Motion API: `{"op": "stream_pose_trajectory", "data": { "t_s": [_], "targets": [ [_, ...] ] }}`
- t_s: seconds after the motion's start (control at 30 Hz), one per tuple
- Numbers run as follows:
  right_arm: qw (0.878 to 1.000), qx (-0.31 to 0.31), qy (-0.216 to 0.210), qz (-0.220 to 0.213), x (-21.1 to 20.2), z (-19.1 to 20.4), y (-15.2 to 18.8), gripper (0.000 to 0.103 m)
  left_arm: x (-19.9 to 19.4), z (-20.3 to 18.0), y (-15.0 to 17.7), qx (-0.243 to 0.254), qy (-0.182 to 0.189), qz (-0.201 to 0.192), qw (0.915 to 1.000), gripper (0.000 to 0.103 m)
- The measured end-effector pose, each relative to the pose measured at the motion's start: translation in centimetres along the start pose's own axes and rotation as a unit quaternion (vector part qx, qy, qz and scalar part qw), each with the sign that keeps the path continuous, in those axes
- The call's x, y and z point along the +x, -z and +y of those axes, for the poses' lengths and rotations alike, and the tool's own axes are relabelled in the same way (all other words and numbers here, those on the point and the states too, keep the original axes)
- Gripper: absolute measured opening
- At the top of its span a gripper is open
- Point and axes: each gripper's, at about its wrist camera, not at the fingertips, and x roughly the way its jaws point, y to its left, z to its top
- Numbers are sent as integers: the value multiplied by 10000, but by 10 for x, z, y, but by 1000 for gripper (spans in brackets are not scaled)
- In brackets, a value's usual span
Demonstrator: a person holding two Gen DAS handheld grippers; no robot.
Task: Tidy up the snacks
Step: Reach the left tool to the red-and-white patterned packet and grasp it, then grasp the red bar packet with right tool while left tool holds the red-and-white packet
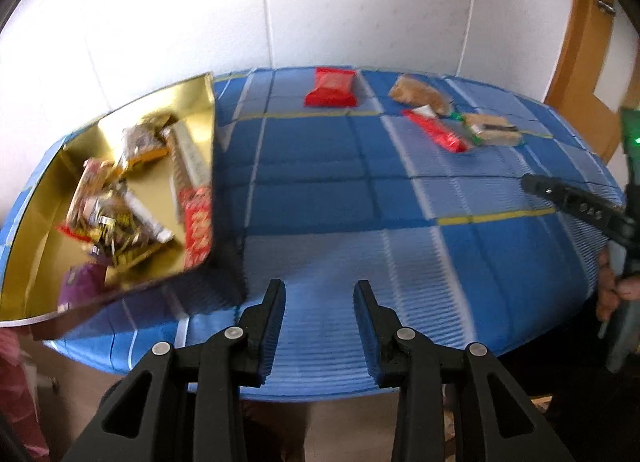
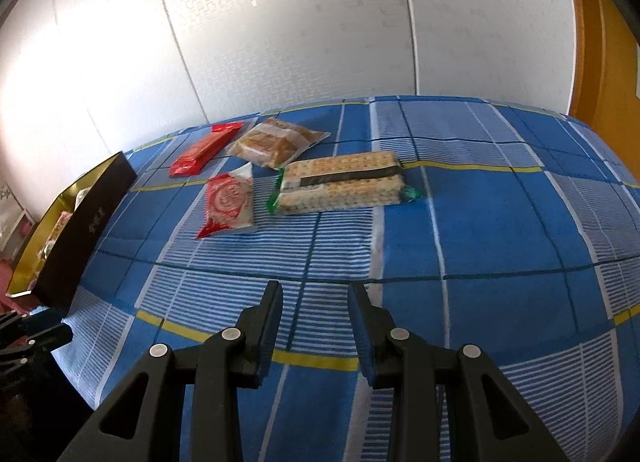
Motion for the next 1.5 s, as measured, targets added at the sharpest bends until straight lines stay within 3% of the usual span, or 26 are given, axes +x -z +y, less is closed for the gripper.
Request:
{"op": "stream_pose_trajectory", "data": {
  "t_s": [0.23, 0.53, 0.77, 0.93, 1.1, 1.17, 1.2, 1.5],
  "targets": [
    [9993, 308, 174, -85, -1, -12, -3, 34, 4, -19, -31, 24, 314, 108, 9994, 36],
    [9983, 559, 89, -130, -2, -20, -3, 35, 32, -72, -93, -76, 926, 362, 9950, 38],
    [9960, 868, -101, -177, -2, -30, -3, 38, 66, -104, -136, -303, 1051, 570, 9924, 56],
    [9955, 912, -177, -209, -1, -32, -3, 40, 92, -119, -153, -263, 826, 641, 9942, 57],
    [9953, 914, -207, -228, 0, -32, -4, 40, 113, -126, -157, -123, 594, 755, 9953, 56],
    [9954, 909, -210, -231, 0, -32, -4, 40, 115, -124, -153, -107, 606, 657, 9959, 32],
    [9954, 906, -216, -234, 0, -31, -5, 40, 113, -124, -151, -23, 616, 600, 9963, 29],
    [9964, 801, -115, -256, 2, -28, -5, 40, 59, -79, -90, 625, 529, -1, 9966, 28]
  ]
}}
